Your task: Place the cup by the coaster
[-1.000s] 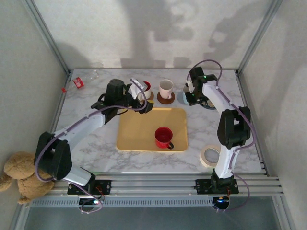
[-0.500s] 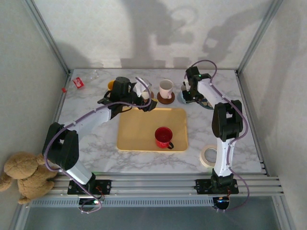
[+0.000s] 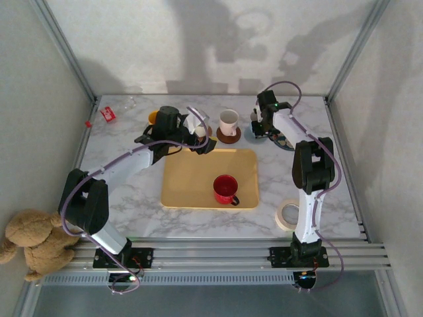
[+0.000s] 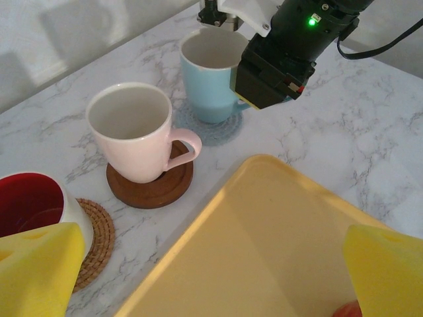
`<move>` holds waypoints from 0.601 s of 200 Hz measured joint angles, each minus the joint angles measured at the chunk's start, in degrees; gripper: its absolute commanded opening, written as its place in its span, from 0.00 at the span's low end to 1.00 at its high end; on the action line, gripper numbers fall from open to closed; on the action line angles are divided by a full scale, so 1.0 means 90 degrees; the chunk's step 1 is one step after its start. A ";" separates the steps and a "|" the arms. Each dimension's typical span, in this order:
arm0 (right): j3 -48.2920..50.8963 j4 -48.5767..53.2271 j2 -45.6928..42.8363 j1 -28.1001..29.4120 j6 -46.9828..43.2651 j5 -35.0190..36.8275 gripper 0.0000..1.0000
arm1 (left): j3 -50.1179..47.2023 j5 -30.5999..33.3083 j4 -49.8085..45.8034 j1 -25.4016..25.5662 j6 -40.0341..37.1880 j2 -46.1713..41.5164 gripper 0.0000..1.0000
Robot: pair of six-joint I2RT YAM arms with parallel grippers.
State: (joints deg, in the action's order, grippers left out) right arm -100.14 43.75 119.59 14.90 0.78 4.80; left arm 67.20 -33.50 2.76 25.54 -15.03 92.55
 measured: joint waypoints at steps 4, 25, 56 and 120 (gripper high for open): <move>0.0005 -0.0017 0.0000 -0.0005 0.0012 -0.0007 0.00 | 0.0000 0.0000 0.0000 0.0000 0.0000 0.0000 1.00; 0.0024 -0.0107 0.0000 -0.0046 0.0022 -0.0051 0.00 | 0.0000 0.0000 -0.0005 0.0000 -0.0022 0.0000 1.00; 0.0027 -0.0151 0.0000 -0.0095 0.0041 -0.0153 0.00 | 0.0000 0.0000 -0.0053 0.0000 -0.0022 0.0000 1.00; 0.0027 -0.0199 0.0070 -0.0104 0.0039 -0.0226 0.00 | 0.0000 -0.0046 -0.0061 0.0000 -0.0024 0.0000 1.00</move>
State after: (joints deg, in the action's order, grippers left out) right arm -99.90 41.95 120.22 13.96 1.13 2.76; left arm 67.20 -33.91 2.22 25.54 -15.25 92.55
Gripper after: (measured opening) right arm 0.160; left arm 0.996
